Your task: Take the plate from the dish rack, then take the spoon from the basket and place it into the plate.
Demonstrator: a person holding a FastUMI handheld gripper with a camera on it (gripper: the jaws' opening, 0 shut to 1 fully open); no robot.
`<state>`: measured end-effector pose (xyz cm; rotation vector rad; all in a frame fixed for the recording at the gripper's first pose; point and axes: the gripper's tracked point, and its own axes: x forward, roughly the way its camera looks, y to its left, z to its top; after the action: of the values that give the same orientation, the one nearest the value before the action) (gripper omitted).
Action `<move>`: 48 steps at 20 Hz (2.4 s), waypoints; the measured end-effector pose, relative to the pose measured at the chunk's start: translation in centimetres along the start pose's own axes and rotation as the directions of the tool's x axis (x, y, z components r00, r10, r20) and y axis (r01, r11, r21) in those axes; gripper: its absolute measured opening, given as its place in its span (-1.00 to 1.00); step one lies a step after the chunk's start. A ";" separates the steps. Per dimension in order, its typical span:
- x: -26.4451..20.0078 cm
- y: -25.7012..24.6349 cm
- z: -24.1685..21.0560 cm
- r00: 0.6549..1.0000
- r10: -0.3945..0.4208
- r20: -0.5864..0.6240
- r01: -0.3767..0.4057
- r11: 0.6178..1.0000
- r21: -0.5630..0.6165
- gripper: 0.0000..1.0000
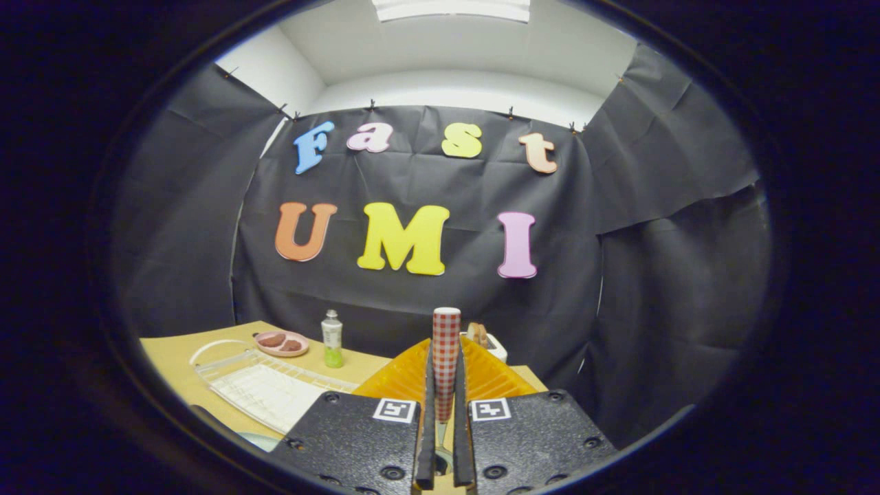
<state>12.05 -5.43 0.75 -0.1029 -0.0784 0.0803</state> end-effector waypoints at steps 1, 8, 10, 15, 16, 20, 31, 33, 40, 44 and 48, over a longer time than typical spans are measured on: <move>-1.0 1.2 -0.2 1.000 0.013 -0.001 -0.013 1.000 0.011 -0.69; -5.0 10.5 -3.9 0.993 0.116 -0.028 -0.115 0.992 0.045 -0.68; -5.8 12.4 -5.4 0.992 0.119 -0.032 -0.116 0.991 0.073 -0.66; -6.7 17.6 -11.7 0.986 0.111 -0.128 -0.098 0.989 0.108 -0.66; -6.9 18.8 -12.5 0.983 0.115 -0.146 -0.102 0.990 0.099 -0.64; -6.7 21.6 -14.9 0.980 0.123 -0.158 -0.109 0.990 0.092 -0.62; -7.6 19.7 -15.9 0.986 0.088 -0.143 -0.086 0.996 0.022 -0.54; -8.2 18.2 -15.1 0.991 0.069 -0.113 -0.068 0.998 0.007 -0.53; -9.7 15.6 -13.8 0.993 0.060 -0.099 -0.063 0.997 -0.035 0.34; -10.7 13.8 -12.8 0.993 0.043 -0.111 -0.045 0.999 -0.015 0.84; -11.9 11.6 -11.0 0.993 0.016 -0.116 -0.012 0.999 0.037 1.00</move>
<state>0.24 3.97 -12.24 -0.0720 0.0398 0.0893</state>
